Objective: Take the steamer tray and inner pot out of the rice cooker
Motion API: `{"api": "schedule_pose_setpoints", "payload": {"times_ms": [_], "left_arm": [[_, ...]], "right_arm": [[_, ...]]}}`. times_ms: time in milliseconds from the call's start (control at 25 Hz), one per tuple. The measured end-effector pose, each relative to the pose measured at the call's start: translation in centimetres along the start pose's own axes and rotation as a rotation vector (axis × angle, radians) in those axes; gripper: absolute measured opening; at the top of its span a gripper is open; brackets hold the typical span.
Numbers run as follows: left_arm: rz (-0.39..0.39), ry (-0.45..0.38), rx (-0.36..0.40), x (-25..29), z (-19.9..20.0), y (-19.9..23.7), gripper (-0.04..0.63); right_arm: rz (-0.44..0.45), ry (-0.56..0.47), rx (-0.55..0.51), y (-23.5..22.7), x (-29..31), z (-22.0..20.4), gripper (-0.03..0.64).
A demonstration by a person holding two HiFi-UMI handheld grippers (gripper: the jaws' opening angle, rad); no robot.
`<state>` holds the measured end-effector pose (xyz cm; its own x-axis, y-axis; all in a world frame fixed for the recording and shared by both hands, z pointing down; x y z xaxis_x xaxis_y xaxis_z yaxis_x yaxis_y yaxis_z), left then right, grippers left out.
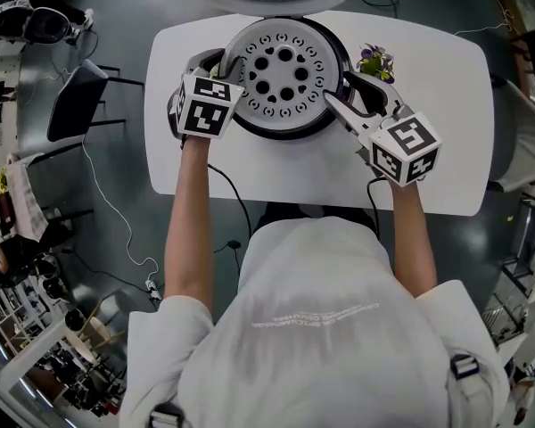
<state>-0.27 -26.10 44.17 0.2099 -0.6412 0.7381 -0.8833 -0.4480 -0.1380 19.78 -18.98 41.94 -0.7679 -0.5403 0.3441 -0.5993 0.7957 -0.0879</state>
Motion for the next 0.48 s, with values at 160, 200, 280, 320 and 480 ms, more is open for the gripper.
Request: {"api": "schedule_pose_setpoints", "payload": {"times_ms": [160,200,280,320,480], "left_arm": [[-0.027,-0.039,-0.044,-0.5,0.3,0.1,0.118],[-0.039,-0.053,-0.069,-0.6,0.4,0.1,0.115],[-0.057,-0.079,-0.115,-1.1,0.7,-0.4,0.106],[-0.061,-0.091,-0.134,-1.4,0.9,-0.8,0.104],[-0.066,-0.159,-0.203,-2.8,1.9,-1.6,0.091]], "right_arm": [[-0.003,0.008,0.000,0.6,0.2,0.0,0.210],[-0.004,0.009,0.000,0.7,0.1,0.0,0.209],[-0.007,0.010,0.000,0.7,-0.3,-0.1,0.209],[-0.009,0.009,0.000,0.7,-0.6,-0.2,0.209],[-0.022,0.005,-0.005,0.9,-1.6,-0.1,0.209]]}}
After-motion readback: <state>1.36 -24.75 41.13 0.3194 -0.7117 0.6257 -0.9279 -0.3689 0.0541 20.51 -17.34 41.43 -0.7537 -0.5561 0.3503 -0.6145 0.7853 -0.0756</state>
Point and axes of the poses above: the fingertips, and each gripper's own axes: x forward along the fingers, y to its left, z out of its top, the point moved 2 cm from there along -x, backward along the fingers, and after that the axes turned 14 degrees about -x, right-handed, at the moved point
